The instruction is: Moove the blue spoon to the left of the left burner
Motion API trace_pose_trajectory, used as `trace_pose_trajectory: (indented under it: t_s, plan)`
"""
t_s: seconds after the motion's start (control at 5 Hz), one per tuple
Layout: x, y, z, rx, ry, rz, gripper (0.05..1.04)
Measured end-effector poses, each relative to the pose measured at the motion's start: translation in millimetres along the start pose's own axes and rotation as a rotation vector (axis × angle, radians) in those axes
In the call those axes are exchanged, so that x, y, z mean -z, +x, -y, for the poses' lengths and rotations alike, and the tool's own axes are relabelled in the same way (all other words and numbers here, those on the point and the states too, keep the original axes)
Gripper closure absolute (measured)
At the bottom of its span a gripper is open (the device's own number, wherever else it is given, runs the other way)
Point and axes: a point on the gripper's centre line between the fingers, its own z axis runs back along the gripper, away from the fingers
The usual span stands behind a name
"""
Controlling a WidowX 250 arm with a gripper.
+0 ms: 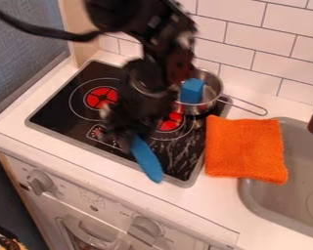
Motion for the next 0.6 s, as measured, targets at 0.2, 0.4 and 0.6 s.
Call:
trace_pose_trajectory:
  t_s: [0.2,0.4,0.6]
  plan:
    - [-8,33,-17,0.044,-0.038,-0.013,0.721]
    - [-7,62,-16,0.252,-0.082,-0.035,0.721]
    - [-1,86,-9,0.507,-0.094,-0.018,0.721]
